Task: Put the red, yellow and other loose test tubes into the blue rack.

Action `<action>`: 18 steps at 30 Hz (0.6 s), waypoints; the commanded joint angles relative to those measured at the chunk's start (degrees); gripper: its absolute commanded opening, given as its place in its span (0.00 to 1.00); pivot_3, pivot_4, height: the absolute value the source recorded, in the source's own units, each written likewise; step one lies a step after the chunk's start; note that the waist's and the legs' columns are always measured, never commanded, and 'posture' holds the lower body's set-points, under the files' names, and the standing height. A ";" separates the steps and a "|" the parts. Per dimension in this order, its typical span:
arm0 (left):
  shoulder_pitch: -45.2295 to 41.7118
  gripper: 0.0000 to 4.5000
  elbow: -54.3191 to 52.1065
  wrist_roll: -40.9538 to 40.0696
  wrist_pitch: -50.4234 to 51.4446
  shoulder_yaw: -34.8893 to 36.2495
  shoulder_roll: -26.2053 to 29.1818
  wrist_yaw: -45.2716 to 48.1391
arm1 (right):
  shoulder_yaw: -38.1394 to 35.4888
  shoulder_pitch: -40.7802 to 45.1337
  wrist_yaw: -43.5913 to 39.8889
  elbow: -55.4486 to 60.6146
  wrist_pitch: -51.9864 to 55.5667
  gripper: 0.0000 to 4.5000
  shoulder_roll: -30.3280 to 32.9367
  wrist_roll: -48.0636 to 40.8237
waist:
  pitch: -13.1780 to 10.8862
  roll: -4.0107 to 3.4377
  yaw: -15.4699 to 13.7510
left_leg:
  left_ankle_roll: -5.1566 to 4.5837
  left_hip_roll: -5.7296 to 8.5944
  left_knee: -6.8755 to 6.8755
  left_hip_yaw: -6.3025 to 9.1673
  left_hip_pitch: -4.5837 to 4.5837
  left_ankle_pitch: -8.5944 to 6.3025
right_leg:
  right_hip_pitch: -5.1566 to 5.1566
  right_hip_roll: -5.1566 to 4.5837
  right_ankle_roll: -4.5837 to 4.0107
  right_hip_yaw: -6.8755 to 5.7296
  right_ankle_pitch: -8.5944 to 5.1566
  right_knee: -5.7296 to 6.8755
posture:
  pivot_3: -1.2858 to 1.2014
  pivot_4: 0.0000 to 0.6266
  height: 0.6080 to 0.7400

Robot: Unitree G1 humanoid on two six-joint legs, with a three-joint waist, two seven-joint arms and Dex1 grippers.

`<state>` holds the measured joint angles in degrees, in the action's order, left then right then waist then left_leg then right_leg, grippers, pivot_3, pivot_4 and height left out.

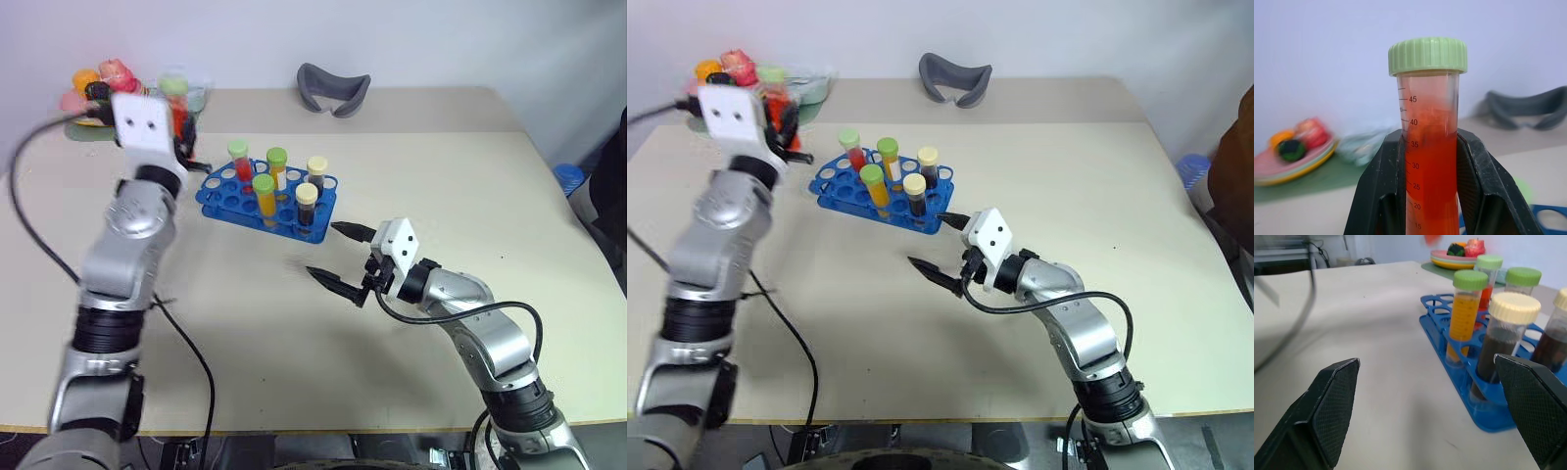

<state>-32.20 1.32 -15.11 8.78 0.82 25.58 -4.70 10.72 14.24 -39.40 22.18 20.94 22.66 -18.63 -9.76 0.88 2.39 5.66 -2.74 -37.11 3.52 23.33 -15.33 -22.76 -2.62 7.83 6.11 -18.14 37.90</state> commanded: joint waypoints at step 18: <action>2.06 0.17 24.23 9.73 -32.59 2.82 -11.59 8.35 | -1.72 -0.13 1.68 2.10 -1.13 1.00 0.99 0.40 | 0.01 -0.01 0.14 | -0.10 0.01 0.00 0.02 -0.02 -0.05 | 0.00 0.01 0.01 0.00 0.00 0.05 | 0.52 0.24 1.00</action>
<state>-29.74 25.21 -5.68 -22.12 2.26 14.07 3.57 10.15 13.60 -37.86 22.27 20.88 23.58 -18.22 -9.75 0.87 2.53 5.56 -2.73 -37.11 3.54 23.29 -15.38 -22.75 -2.62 7.84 6.11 -18.14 37.96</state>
